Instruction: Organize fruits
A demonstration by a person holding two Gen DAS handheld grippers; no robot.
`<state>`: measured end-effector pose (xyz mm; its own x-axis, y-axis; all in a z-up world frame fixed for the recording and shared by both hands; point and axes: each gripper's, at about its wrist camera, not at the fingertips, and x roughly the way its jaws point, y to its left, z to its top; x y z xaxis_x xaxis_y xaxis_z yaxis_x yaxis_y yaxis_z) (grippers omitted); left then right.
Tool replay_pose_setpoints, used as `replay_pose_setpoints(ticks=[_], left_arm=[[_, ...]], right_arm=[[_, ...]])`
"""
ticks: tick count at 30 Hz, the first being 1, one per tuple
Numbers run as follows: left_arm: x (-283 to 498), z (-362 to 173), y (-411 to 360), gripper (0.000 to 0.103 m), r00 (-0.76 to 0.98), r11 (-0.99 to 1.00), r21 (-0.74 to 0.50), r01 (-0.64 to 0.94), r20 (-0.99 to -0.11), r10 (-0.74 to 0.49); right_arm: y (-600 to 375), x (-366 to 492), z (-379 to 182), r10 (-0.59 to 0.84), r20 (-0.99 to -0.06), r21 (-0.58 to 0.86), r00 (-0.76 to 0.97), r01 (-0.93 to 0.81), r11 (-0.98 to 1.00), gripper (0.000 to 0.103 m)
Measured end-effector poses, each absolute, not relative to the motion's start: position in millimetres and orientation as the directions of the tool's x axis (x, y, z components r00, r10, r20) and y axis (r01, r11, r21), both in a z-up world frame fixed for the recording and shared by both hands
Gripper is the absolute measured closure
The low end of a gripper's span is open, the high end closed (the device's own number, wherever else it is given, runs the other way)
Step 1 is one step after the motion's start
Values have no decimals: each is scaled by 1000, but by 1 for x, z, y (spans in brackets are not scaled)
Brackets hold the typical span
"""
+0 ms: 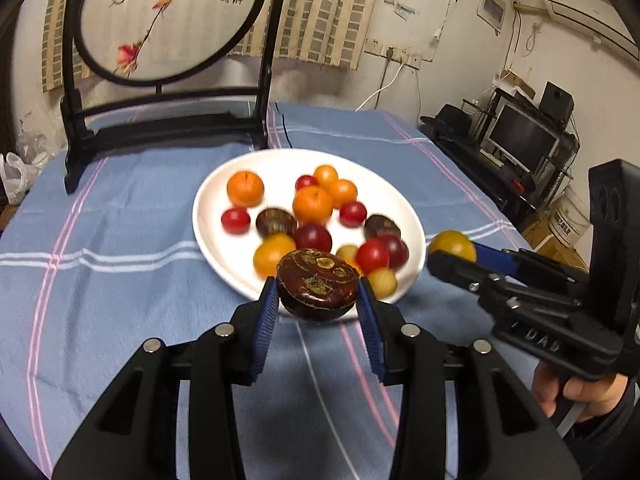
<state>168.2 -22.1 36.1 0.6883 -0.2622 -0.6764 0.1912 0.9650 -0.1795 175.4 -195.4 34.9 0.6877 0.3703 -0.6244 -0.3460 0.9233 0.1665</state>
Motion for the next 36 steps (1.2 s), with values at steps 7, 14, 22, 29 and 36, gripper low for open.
replay_pose_setpoints(ticks=[7,14,22,29,36], left_arm=[[214,41,-25,64,691,976,-171,138,-689,-219],[248,16,-23,61,675,980,-185,69,-715,-183],[236,14,-18,19,708,983,-184,27,-690,-148],[216,23,-20,15,719,986,-163,19,-683,-126],[174,25,-23,9,730,990,-138,19,-674,-108]], right_arm=[[-184,217,32,363,-624,201,692,-307,930,63],[-192,242,10,373,-632,266,680,-262,928,61],[-214,236,13,345,-607,294,716,-201,934,45],[-227,204,21,267,-623,220,735,-162,962,27],[-230,162,5,233,-643,148,730,-180,973,17]])
